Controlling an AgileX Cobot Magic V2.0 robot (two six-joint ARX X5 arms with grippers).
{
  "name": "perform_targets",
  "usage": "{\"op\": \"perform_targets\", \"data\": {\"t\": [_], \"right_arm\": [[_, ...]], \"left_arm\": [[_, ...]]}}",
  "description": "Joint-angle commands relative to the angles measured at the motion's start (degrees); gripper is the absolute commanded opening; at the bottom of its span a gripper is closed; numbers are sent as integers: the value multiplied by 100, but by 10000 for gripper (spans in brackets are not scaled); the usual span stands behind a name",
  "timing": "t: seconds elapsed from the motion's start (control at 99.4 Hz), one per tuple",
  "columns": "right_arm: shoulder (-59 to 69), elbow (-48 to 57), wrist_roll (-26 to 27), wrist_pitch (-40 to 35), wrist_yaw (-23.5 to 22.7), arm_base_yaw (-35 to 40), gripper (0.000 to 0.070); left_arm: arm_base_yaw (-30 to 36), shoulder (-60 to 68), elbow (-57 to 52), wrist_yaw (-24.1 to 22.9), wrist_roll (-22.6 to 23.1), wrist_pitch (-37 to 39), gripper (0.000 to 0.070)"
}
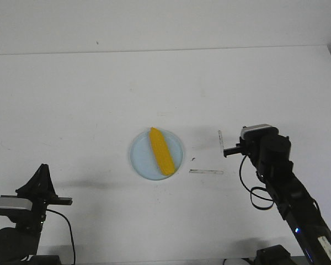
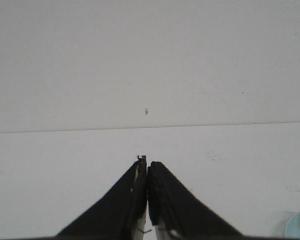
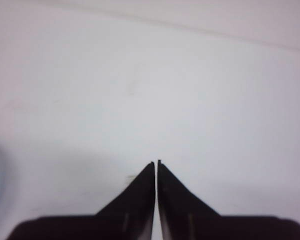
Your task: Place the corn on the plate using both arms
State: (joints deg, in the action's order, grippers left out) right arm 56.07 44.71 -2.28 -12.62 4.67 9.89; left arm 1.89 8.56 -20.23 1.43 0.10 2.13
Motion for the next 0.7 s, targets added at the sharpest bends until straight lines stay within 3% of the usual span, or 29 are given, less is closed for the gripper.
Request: {"op": "perform_targets", "data": {"t": [0.0,0.081,0.091,0.443,0.694], "right_arm": [[-262,-293,-96,240,11,-249,6],[-688,-649,-76,389,-35,-555,6],[-1220,-1019,-74,448,-33,-776,6],[-3303,-2216,-9,507,-17,-931,7],[-4614,-2367,-13,-382,-20,-931,7]], "left_arm": [[0,-7,-70,-11,33,55,1],[0,-7,-70,-11,33,55,1],[0,-7,-70,-11,33,55,1],[0,-7,-70,-11,33,55,1],[0,-7,-70,-11,33,55,1]]}}
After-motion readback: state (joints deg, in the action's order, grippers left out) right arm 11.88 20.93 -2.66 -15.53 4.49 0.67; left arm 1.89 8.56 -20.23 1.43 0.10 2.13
